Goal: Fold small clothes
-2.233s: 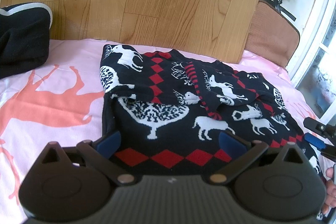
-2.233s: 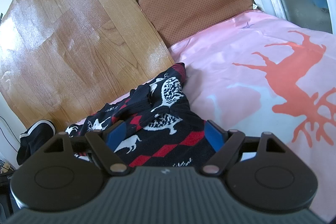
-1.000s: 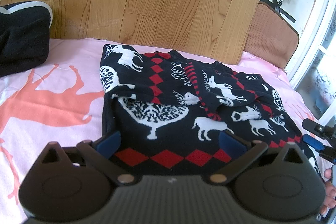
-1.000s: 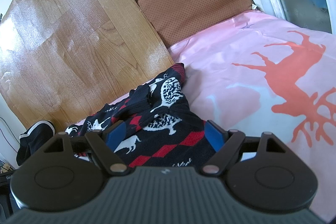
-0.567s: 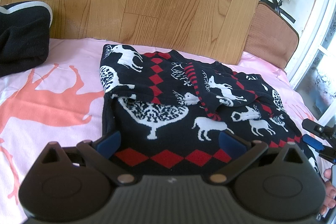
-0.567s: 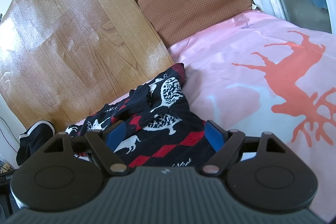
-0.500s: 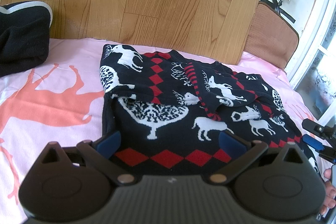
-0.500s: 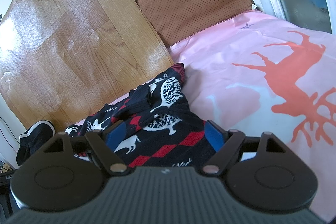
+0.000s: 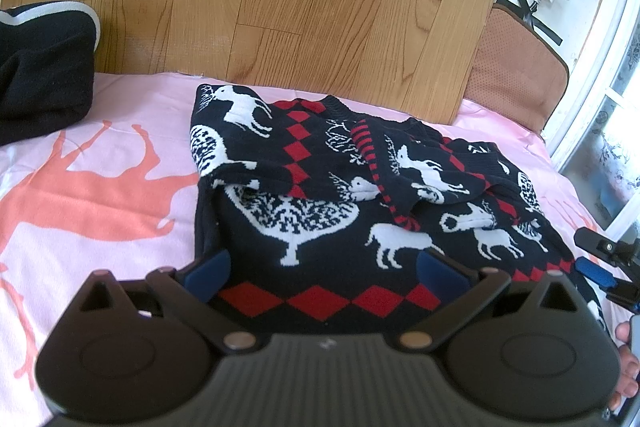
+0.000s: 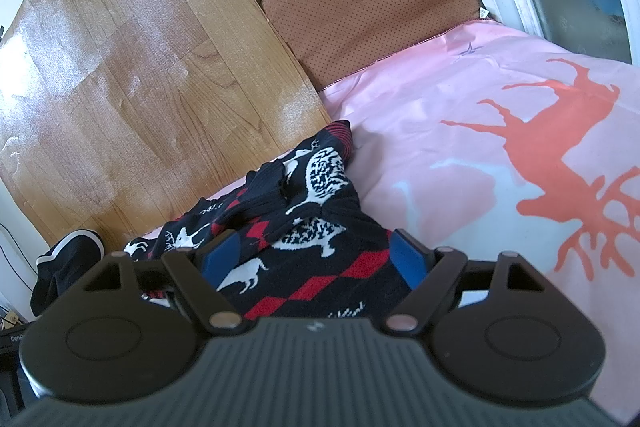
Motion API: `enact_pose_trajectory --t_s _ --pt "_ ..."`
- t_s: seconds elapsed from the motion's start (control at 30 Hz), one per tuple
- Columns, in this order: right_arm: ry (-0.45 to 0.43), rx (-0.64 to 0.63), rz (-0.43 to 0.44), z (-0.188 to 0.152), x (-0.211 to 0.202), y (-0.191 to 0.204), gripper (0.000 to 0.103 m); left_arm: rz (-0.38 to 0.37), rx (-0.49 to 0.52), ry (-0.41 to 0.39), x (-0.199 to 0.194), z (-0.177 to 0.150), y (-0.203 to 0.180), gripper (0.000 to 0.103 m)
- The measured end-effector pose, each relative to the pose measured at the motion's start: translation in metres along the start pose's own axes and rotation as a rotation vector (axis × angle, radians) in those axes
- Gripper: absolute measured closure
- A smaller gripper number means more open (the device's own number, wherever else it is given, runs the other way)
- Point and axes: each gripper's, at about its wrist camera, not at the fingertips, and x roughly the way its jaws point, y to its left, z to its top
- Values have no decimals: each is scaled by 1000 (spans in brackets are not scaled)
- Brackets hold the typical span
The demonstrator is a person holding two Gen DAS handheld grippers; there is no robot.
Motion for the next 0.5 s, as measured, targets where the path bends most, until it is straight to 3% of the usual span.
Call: enact_pose_trajectory --t_s 0.5 --pt "0 0 0 0 0 0 19 -2 -2 0 0 0 0 0"
